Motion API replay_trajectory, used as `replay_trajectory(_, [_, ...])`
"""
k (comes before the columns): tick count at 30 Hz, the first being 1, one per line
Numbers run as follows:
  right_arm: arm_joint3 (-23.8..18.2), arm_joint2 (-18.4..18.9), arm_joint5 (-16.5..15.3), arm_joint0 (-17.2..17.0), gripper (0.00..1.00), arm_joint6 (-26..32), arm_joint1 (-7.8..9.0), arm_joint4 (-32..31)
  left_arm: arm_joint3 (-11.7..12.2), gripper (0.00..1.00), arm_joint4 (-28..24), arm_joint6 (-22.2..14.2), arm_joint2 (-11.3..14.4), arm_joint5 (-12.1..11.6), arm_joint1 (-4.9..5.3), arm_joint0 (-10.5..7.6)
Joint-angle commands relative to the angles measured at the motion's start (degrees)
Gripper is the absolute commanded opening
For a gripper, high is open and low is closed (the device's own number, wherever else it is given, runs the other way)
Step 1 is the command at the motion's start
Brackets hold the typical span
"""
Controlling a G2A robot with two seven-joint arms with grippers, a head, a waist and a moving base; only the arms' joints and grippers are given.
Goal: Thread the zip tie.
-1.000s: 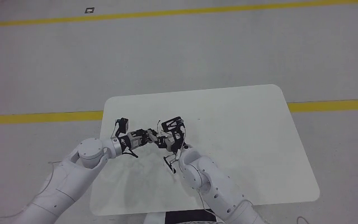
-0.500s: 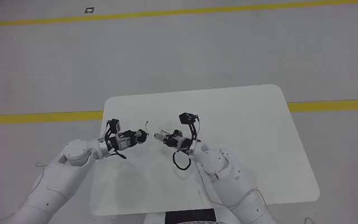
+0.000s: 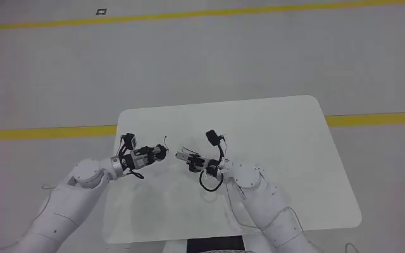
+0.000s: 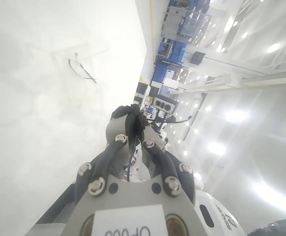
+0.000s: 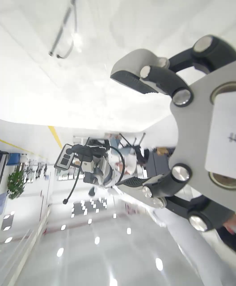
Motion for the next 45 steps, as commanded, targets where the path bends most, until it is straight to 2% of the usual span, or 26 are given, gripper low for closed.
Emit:
replay_trajectory(1, [3.1,0.9,0.8,1.0,1.0,3.5,-0.05,12.1,0.5,0.0,-0.5,-1.6,-0.2,-1.8,-0.07,0.15])
replay_trajectory(4, [6.8,1.3,1.7,2.4,1.0,7.4,-0.15,20.3,1.3,0.0,-2.0,-4.7,-0.4,-4.0,-0.22,0.37])
replay_trajectory(8, [10.8,1.1,3.2,4.1,1.0,9.5,-0.34,27.2,2.7,0.0,-4.8,-9.1,-0.4,-6.0,-0.55,0.26])
replay_trajectory(10, [11.8,0.9,3.4,4.7,1.0,9.5,-0.38,28.4,3.3,0.0,-4.4,-9.5,-0.4,-6.8,-0.63,-0.09])
replay_trajectory(17, [11.8,0.9,3.4,4.7,1.0,9.5,-0.38,28.4,3.3,0.0,-4.4,-9.5,-0.4,-6.8,-0.63,-0.09])
replay_trajectory(20, [11.8,0.6,3.9,4.3,1.0,8.9,-0.35,29.6,3.2,0.0,-3.5,-7.7,0.1,-6.3,-0.89,-0.08])
replay_trajectory(26, [14.9,0.9,6.2,5.0,1.0,13.1,-0.29,38.3,5.3,0.0,-6.9,-12.3,-0.1,-6.4,-1.23,-0.33])
replay_trajectory(30, [18.0,0.2,7.9,6.4,1.0,15.3,-0.47,43.1,6.8,0.0,-10.2,-15.8,0.6,-6.5,-1.82,-0.67])
replay_trajectory(33, [19.7,-0.7,8.0,7.6,1.0,15.5,-0.56,43.5,7.9,0.0,-11.0,-17.1,0.7,-7.5,-2.11,-1.04])
replay_trajectory(39, [19.7,-0.7,8.0,7.6,1.0,15.5,-0.56,43.5,7.8,0.0,-11.0,-16.8,0.8,-7.4,-2.13,-0.99])
replay_trajectory(41, [19.0,-1.2,8.0,7.2,1.0,14.2,-0.54,43.2,6.9,0.0,-11.4,-15.9,1.0,-6.5,-2.31,-0.73])
replay_trajectory(45, [18.4,-2.0,7.6,6.8,1.0,13.2,-0.54,44.3,6.1,0.0,-13.9,-16.7,1.4,-4.8,-2.72,-0.66])
